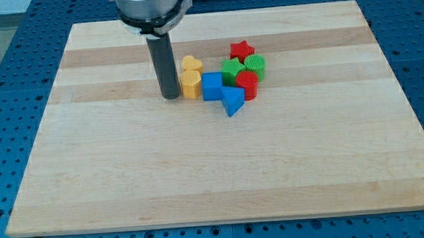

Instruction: Move the arm vertical to the green circle

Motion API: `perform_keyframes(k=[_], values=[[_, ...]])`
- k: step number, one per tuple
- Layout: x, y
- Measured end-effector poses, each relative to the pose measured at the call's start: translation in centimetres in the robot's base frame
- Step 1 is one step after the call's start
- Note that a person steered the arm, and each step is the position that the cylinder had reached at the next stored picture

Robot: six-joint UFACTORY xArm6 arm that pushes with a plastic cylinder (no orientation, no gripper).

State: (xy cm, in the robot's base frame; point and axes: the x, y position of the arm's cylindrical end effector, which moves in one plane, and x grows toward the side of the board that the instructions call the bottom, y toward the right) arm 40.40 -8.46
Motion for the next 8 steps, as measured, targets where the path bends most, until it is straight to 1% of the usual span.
perform_keyframes(k=[3,4,5,7,8], values=[[0.0,-1.2],[2.5,-1.0],[9.2,0.3],[9.7,0.4],[9.3,8.8]])
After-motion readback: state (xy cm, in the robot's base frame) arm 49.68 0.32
